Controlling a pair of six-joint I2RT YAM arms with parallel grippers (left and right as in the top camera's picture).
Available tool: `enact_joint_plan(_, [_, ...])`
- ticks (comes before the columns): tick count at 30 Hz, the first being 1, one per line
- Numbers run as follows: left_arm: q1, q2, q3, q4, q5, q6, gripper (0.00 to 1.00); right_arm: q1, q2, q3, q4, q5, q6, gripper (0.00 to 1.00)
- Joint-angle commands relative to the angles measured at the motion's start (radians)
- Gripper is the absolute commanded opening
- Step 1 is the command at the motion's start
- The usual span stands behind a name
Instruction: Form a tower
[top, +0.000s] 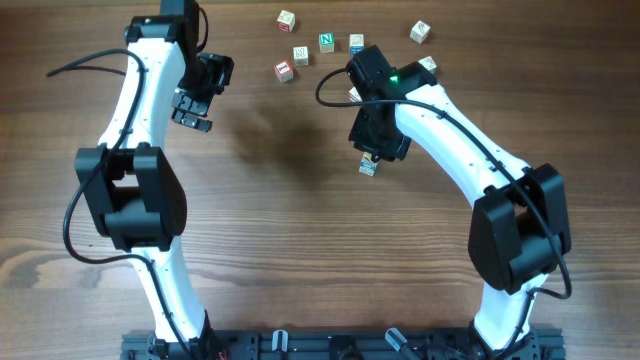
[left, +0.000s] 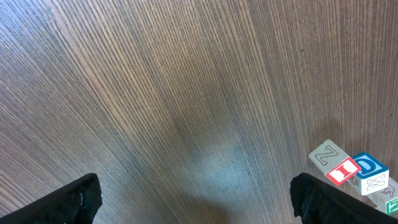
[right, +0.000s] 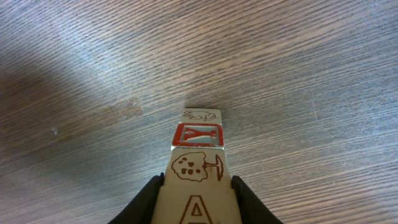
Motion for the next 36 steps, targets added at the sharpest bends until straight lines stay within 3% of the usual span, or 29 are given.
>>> enact_joint_plan(1, [0.003, -0.031, -0.005, 0.0, -0.01, 0.012, 1.0, 0.002, -0.013, 0.023, -0.001, -0.005, -0.01, 0.05])
enact_joint_plan(36, [0.003, -0.031, -0.005, 0.0, -0.01, 0.012, 1.0, 0.001, -0.012, 0.023, 0.007, -0.001, -0.001, 0.05])
